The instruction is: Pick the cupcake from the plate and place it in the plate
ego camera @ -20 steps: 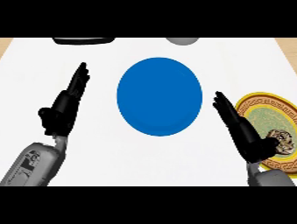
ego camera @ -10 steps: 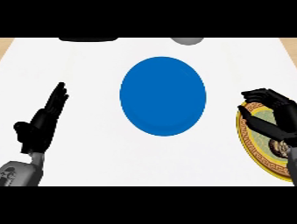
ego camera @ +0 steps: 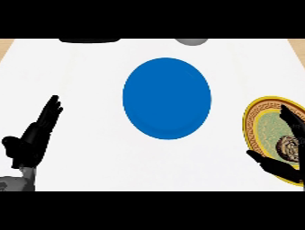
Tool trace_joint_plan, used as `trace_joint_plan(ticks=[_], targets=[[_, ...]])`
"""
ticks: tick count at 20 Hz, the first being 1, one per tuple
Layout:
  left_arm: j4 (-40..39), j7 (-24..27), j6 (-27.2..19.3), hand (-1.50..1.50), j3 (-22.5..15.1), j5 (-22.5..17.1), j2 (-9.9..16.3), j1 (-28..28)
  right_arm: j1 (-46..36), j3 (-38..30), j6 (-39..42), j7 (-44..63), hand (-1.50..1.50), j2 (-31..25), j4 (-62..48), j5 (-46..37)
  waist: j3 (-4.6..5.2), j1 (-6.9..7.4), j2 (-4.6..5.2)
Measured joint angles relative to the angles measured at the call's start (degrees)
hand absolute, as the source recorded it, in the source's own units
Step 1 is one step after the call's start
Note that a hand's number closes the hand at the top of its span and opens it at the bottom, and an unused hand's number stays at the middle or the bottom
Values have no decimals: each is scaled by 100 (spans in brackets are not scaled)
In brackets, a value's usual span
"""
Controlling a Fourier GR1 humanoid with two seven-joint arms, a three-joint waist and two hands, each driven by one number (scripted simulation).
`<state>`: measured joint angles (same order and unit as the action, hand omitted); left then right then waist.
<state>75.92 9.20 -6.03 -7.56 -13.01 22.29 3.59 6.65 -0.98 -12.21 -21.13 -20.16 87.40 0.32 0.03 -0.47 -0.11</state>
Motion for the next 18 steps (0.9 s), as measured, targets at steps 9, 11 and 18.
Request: trace_joint_plan(ticks=[9,11,18], targets=[[-46,-25,50,0,87,133,-114,30,780,-489,62,1081,-150,-964,888,-610,6,1,4],[-72,31,77,0,92,152,-125,-5,916,-473,231,1511,-150,-1273,1058,-817,8,6,6],[-27,10,129,0,122,204,-200,-31,1038,-350,1122,2915,-150,-2023,1475,-1199,6,35,10]])
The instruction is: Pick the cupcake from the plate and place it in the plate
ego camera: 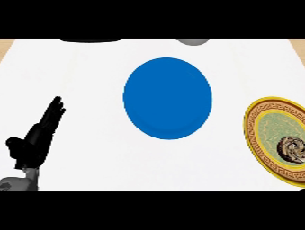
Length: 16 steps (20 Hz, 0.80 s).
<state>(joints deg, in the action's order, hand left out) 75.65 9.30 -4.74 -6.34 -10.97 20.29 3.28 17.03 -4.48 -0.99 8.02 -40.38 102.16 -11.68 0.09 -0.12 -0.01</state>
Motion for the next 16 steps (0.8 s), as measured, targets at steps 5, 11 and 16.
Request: trace_joint_plan(ticks=[5,11,16], targets=[[-50,1,92,0,135,48,-20,35,-128,117,454,759,-150,-14,86,-248,-5,5,1],[-75,-76,149,0,243,188,-117,103,-405,169,908,1281,-150,94,-123,-677,-7,17,2],[188,-180,204,0,292,275,-222,-49,-693,184,1178,1164,-150,256,-714,-1063,-8,25,0]])
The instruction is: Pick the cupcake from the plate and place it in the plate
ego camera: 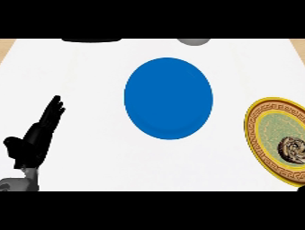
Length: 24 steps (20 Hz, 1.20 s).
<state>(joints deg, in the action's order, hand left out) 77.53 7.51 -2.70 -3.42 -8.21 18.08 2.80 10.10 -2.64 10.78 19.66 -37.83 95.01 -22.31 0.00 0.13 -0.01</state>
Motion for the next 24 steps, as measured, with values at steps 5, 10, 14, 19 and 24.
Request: trace_joint_plan(ticks=[5,10,14,19,24], targets=[[3,-47,121,0,184,141,-70,38,-184,-131,188,-250,-150,293,-410,-349,0,-11,0],[28,48,220,0,235,268,-192,-115,-384,-77,94,-341,-150,549,-866,-911,-1,-6,1],[-78,-29,264,0,347,367,-268,84,-767,-141,86,-433,-150,713,-1424,-1219,0,-7,2],[-22,-58,225,0,336,533,-438,23,-1004,-221,235,-988,150,743,-1980,-1329,31,-7,-14],[-42,-78,415,0,500,489,-339,74,-1203,-189,172,-1420,150,799,-2341,-1537,89,-14,-39]])
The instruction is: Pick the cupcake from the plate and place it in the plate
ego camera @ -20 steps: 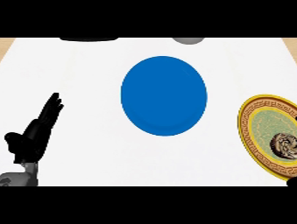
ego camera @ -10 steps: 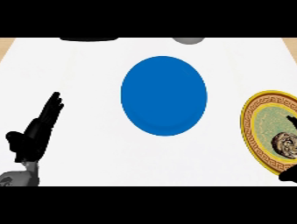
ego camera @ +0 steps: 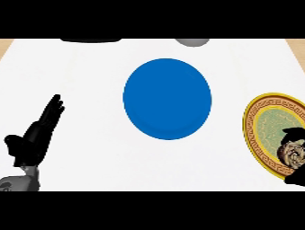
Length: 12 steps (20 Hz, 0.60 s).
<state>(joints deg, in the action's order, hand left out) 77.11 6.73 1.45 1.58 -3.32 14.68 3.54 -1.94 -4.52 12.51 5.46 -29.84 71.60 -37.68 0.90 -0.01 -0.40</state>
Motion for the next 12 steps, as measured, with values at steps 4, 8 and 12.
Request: trace_joint_plan(ticks=[4,8,12], targets=[[-90,100,1,0,45,50,-57,-8,119,-37,-216,-397,150,31,-8,-111,20,-8,-13],[-35,104,76,0,40,62,-63,-73,-43,-49,-499,-836,150,-20,-141,-298,-14,7,7],[-184,171,74,0,1,122,-122,78,-787,42,-473,-1735,150,-312,-765,-404,-62,111,64]])
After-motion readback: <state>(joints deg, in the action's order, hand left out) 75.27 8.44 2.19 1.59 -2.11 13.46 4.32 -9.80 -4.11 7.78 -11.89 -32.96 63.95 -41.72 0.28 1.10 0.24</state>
